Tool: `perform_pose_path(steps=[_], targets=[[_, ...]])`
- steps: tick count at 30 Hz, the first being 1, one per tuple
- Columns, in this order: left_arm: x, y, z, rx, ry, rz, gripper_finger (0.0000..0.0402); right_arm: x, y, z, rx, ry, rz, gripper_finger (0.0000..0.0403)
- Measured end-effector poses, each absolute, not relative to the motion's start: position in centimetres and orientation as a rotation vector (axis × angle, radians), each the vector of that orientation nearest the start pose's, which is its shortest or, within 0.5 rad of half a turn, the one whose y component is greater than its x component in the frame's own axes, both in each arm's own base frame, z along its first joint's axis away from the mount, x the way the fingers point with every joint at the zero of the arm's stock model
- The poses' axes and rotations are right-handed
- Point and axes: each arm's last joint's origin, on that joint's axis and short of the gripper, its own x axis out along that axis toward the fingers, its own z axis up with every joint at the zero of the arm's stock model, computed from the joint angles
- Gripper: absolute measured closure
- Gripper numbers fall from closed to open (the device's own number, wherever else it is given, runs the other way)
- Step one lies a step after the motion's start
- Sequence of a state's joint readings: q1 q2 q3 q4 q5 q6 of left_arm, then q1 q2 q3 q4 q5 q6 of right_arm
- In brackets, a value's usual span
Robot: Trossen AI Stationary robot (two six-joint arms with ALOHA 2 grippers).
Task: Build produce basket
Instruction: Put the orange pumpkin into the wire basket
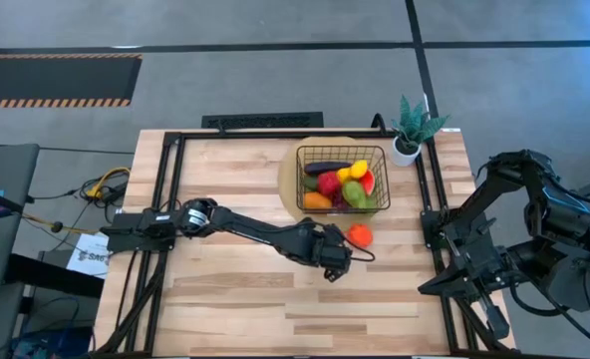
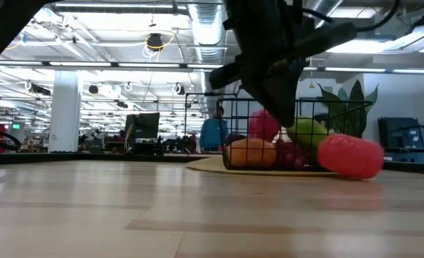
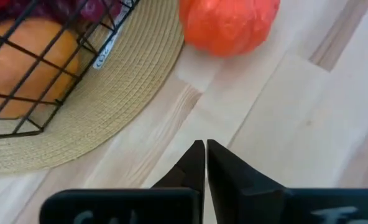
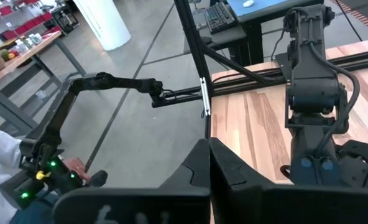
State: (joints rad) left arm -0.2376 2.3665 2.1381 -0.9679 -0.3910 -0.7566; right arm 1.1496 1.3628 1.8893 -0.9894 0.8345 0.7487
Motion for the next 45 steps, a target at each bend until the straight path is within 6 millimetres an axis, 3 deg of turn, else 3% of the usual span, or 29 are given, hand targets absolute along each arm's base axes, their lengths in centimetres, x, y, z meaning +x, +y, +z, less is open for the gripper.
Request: perform_pose_path(steps=[13,22,27,35,41,45], targets=[[48.0,-14.1,23.0,-0.221,0.964,0.412,0.0401,11.1,19.5,49.5,0.318,0.374,0.191,0.0395],[44.1,-15.8,26.4,-0.039,1.099,0.518,0.0401,10.9,19.0,48.6,0.282,0.430,0.142,0.0395],[39.9,-15.5,30.3,0.008,1.093,0.668,0.0401,10.7,18.4,48.0,0.272,0.438,0.055,0.0397],[34.4,-14.6,39.0,0.053,0.773,0.689,0.0401,10.2,16.9,46.2,0.395,0.554,-0.139,0.0386],[30.0,-12.7,44.2,0.095,0.632,0.688,0.0401,12.8,17.6,43.9,0.293,0.666,-0.228,0.0362],[28.4,-12.0,45.7,0.103,0.607,0.672,0.0401,15.2,17.7,42.7,0.223,0.724,-0.294,0.0364]])
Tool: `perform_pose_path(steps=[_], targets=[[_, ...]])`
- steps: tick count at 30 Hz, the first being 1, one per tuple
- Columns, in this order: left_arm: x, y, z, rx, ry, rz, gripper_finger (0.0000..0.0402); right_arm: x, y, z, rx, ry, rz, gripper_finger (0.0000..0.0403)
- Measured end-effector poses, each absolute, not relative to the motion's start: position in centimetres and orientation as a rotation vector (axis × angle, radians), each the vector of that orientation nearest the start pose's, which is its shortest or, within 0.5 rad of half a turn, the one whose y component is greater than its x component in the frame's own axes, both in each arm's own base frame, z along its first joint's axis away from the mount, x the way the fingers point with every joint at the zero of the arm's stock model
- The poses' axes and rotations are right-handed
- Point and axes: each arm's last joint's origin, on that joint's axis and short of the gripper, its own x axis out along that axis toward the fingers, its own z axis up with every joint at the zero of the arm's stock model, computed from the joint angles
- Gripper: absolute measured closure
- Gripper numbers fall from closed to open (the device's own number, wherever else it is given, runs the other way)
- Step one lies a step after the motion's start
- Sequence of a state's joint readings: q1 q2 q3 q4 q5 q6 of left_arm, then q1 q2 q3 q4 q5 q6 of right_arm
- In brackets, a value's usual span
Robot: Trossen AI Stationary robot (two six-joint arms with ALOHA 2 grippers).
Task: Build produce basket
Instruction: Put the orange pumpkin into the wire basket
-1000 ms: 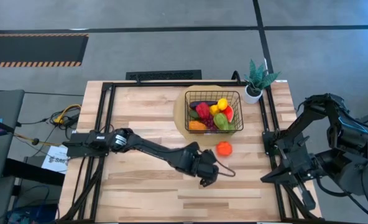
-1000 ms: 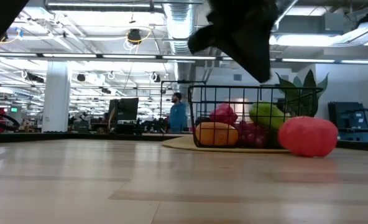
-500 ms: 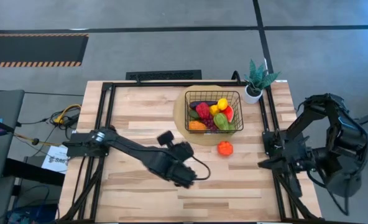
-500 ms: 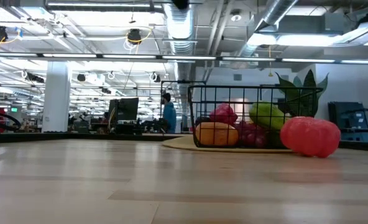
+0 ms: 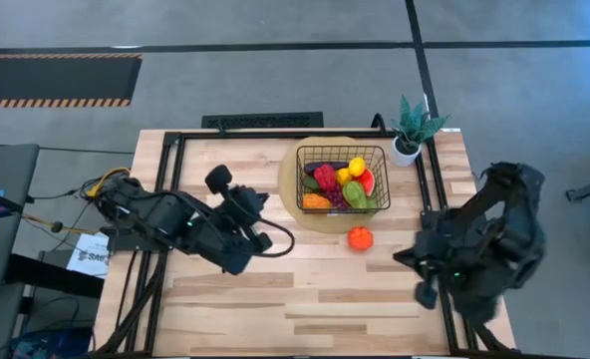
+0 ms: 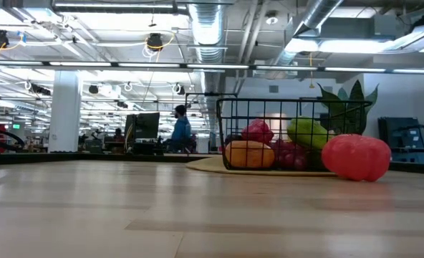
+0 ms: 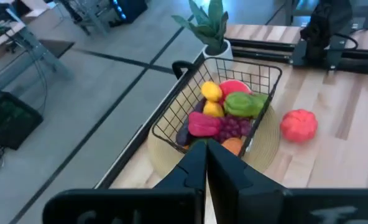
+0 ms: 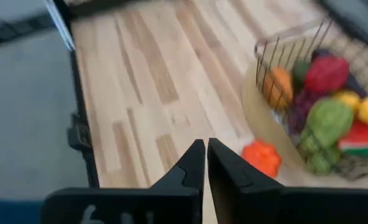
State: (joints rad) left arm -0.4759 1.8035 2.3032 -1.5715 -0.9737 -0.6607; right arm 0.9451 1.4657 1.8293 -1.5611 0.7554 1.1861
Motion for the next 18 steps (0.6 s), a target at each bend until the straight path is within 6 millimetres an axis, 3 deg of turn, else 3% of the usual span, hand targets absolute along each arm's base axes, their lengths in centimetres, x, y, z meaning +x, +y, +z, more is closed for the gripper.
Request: perform_pose_path(steps=[7,12,18], targets=[[27.7,-11.8,46.2,0.197,0.652,0.599,0.0401,18.3,17.4,40.8,0.286,0.965,-0.327,0.0388],[26.3,-10.9,47.4,0.238,0.644,0.581,0.0401,18.7,17.6,40.4,0.349,1.035,-0.326,0.0398],[22.7,-8.9,49.2,0.196,0.593,0.585,0.0401,17.9,18.3,40.4,0.410,1.014,-0.345,0.0400]])
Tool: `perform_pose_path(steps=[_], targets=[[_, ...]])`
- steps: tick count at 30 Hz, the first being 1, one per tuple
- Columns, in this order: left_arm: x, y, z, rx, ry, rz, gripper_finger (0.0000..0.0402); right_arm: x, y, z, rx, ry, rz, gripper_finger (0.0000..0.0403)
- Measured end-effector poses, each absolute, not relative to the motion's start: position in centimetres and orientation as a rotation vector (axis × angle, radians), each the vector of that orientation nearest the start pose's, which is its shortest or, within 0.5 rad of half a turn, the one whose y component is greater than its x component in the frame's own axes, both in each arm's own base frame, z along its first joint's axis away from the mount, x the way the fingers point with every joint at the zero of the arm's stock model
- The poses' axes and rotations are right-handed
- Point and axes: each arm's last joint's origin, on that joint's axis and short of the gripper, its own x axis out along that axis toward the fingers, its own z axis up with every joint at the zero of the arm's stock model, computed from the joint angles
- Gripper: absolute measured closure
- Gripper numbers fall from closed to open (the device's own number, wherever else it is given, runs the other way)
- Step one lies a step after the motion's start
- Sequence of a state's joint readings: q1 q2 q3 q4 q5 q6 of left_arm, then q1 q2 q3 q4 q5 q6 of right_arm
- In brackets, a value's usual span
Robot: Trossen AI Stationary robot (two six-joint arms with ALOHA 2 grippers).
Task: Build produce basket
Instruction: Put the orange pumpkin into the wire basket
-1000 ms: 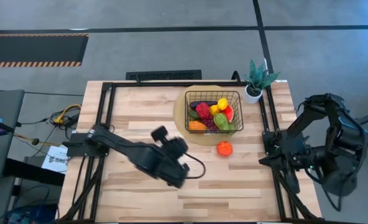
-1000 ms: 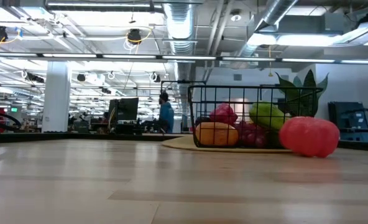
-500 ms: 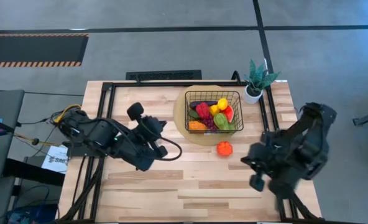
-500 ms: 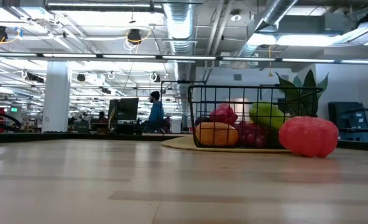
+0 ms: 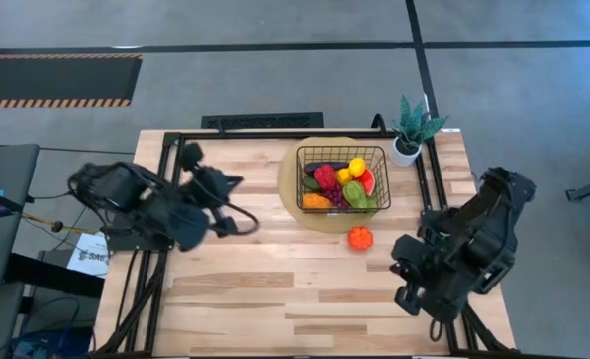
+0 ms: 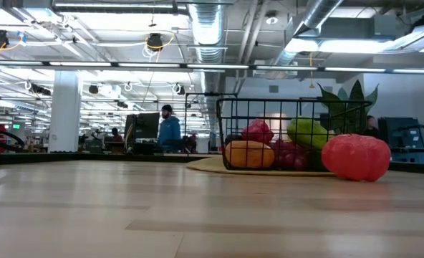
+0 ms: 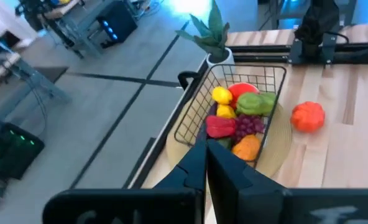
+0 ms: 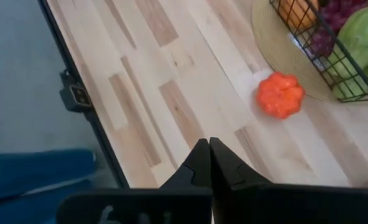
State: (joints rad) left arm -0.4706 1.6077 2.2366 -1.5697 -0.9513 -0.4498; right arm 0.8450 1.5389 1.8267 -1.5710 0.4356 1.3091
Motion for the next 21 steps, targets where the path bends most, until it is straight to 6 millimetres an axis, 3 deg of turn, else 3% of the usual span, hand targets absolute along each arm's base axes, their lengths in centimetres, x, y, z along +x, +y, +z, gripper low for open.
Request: perform_pose_path(steps=[4,8,14,18,21], targets=[[20.2,-7.8,48.1,0.120,0.592,0.613,0.0401,17.0,19.0,40.7,0.429,0.935,-0.365,0.0400],[18.8,-7.6,45.3,0.083,0.635,0.636,0.0401,16.5,19.4,39.7,0.447,0.878,-0.423,0.0401],[18.1,-7.9,41.6,0.041,0.692,0.671,0.0401,15.8,18.8,35.5,0.490,0.871,-0.603,0.0401],[18.0,-8.0,40.4,-0.017,0.729,0.677,0.0401,15.1,17.9,32.4,0.522,0.858,-0.736,0.0402],[18.1,-8.0,40.0,-0.041,0.728,0.690,0.0401,14.4,17.4,31.4,0.533,0.818,-0.773,0.0402]])
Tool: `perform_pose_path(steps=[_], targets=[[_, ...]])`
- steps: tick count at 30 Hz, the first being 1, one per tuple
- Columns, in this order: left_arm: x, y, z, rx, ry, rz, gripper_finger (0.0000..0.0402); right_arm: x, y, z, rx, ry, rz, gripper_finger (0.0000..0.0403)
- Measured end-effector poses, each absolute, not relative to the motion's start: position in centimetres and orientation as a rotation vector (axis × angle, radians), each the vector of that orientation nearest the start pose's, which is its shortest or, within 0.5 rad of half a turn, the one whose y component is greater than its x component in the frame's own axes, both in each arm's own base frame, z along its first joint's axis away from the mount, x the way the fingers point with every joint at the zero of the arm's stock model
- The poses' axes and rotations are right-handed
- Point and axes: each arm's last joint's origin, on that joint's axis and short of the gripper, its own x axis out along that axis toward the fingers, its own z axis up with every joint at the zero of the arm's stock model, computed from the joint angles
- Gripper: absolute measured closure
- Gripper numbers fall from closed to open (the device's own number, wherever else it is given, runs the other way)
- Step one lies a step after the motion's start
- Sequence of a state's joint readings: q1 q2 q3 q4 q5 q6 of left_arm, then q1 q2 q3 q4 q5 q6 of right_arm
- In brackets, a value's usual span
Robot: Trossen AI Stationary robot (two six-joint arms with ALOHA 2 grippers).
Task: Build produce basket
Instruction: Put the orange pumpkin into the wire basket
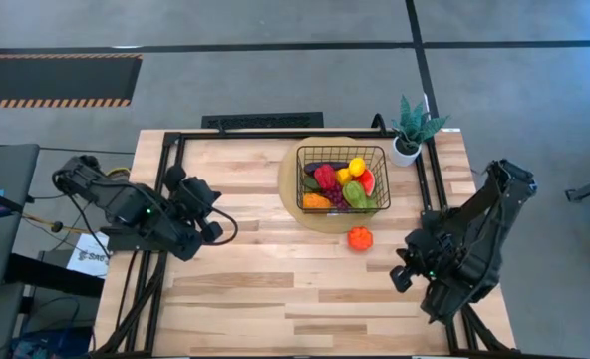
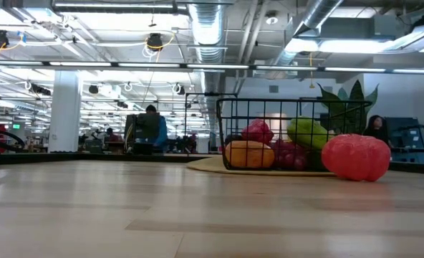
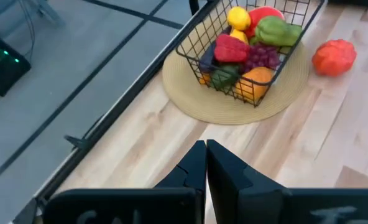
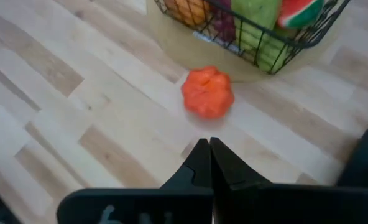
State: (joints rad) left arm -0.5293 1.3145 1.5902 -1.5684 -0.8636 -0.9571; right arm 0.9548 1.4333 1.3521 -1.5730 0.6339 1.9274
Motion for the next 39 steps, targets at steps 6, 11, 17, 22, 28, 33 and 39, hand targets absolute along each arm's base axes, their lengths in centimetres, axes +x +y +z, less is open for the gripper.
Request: perform_pose_path(steps=[6,11,17,22,28,33,39], targets=[[18.2,-8.1,39.8,-0.088,0.692,0.713,0.0401,12.5,16.7,31.0,0.530,0.793,-0.738,0.0402],[18.2,-8.0,39.9,-0.110,0.639,0.755,0.0401,10.1,15.7,30.8,0.579,0.721,-0.676,0.0402],[18.3,-7.9,40.1,-0.132,0.563,0.804,0.0401,8.0,14.3,29.5,0.635,0.564,-0.612,0.0402],[18.3,-7.9,40.1,-0.168,0.545,0.818,0.0401,7.7,14.0,27.7,0.631,0.472,-0.598,0.0402],[18.6,-8.0,39.9,-0.161,0.543,0.826,0.0401,7.8,13.9,26.4,0.595,0.402,-0.577,0.0403],[18.7,-8.0,39.9,-0.165,0.537,0.833,0.0401,8.1,13.6,26.1,0.579,0.381,-0.589,0.0403],[18.7,-8.0,39.9,-0.166,0.535,0.834,0.0401,8.0,13.5,26.1,0.565,0.375,-0.584,0.0401]])
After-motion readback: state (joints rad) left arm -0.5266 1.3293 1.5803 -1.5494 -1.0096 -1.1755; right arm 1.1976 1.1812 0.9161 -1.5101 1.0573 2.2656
